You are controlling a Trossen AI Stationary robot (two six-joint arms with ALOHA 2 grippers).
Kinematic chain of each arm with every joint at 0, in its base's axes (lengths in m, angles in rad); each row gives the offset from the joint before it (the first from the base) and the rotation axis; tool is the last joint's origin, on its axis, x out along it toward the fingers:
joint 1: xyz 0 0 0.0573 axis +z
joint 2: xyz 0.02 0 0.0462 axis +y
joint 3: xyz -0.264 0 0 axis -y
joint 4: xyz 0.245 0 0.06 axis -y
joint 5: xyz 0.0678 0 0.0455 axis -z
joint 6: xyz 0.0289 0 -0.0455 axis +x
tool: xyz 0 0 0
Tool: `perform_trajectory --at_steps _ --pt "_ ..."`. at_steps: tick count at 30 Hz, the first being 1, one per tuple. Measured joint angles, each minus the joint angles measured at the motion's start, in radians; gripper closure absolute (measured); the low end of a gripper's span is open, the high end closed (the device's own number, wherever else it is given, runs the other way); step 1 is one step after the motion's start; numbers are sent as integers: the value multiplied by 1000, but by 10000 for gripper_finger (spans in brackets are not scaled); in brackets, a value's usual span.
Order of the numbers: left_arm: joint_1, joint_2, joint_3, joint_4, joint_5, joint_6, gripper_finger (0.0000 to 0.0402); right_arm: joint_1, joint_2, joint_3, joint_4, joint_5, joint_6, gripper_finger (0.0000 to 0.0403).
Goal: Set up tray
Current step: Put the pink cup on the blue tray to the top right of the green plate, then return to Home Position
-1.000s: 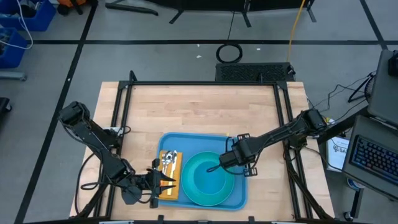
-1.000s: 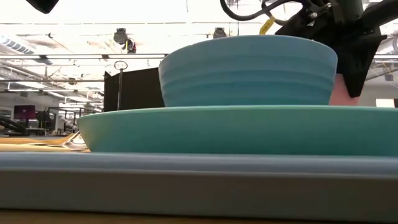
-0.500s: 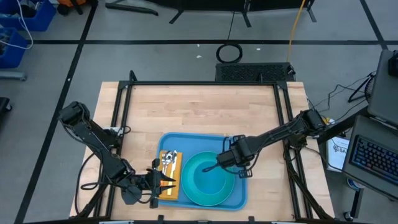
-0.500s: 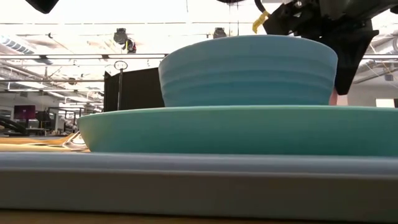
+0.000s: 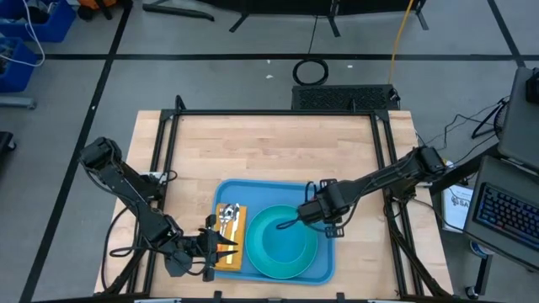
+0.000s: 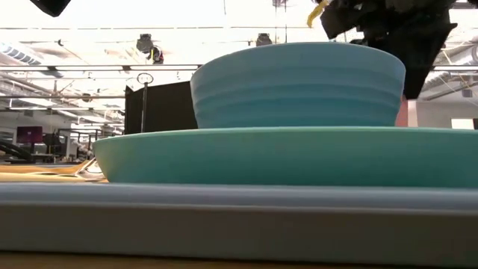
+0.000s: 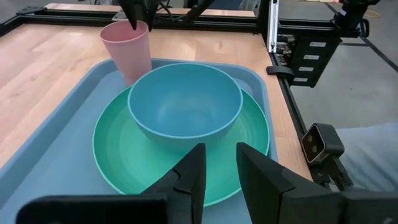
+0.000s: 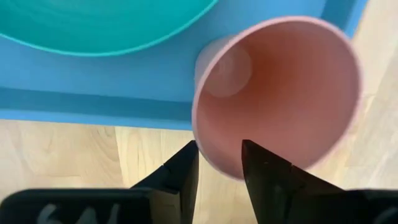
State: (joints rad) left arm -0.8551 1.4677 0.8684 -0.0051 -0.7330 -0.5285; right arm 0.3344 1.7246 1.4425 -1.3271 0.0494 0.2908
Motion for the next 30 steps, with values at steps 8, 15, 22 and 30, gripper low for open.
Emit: perform_trajectory --at_steps 8,15,22,30 --pt "0 0 0 0 0 0 309 0 -84 0 13 4 65 289" --pt "0 0 0 0 -1 -25 309 12 -169 0 148 9 169 289" --pt "14 0 0 1 -18 -34 309 54 -250 0 245 143 128 298" --pt "13 0 0 2 -38 -29 309 186 -315 -50 453 240 97 368"
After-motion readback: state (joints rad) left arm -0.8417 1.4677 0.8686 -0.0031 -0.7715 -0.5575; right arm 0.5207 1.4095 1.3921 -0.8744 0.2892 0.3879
